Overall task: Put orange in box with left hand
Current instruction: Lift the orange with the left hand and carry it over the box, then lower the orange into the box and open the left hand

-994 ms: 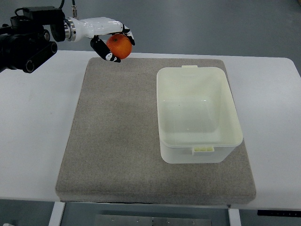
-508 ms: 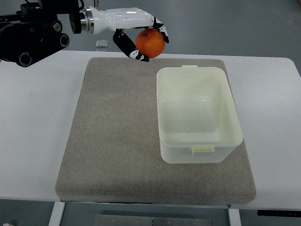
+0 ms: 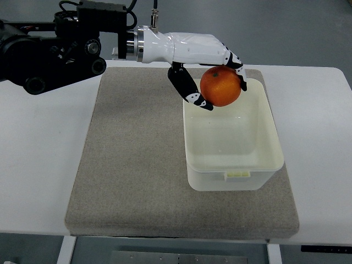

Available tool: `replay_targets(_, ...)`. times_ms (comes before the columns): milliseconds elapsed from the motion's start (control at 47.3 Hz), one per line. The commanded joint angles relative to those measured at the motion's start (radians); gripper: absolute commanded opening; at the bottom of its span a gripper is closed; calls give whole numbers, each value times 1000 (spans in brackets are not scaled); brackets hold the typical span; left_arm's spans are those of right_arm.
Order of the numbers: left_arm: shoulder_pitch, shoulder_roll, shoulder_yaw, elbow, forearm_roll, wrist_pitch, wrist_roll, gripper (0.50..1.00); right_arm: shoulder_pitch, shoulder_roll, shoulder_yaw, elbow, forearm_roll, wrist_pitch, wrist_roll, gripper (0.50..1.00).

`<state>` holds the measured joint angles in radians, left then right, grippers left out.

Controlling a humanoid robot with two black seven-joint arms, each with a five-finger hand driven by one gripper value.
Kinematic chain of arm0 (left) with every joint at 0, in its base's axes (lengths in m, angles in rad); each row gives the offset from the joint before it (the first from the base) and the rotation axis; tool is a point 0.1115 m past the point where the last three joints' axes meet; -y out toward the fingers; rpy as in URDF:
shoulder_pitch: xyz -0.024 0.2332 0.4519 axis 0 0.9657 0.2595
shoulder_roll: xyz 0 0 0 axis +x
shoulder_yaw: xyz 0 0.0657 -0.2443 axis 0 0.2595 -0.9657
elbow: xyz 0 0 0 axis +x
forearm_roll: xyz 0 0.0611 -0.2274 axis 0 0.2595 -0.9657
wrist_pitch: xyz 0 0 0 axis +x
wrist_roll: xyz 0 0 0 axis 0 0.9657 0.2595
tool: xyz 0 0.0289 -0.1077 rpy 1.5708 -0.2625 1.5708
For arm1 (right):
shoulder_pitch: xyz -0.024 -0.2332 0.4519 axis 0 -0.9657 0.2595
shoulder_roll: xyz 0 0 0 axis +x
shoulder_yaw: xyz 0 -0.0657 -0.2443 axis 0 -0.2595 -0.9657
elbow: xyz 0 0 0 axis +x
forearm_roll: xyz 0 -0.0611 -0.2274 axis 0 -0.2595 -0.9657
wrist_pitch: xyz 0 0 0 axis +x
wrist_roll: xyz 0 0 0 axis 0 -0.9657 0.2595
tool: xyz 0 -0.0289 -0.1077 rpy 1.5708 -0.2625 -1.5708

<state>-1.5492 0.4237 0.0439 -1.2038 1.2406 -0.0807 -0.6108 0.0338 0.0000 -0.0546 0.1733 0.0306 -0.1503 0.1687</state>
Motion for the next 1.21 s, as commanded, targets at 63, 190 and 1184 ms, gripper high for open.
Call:
replay_targets(63, 21, -36, 1, 6, 5, -7, 0, 500, 1, 0, -1, 0, 0, 0, 0, 926)
replay_targets(190, 29, -51, 7, 30, 14, -7, 0, 500, 0, 0, -1, 0, 0, 0, 0, 926)
replay_targets(1184, 161, -275, 10, 296, 74, -7, 0, 500, 0, 0, -1, 0, 0, 0, 0, 926)
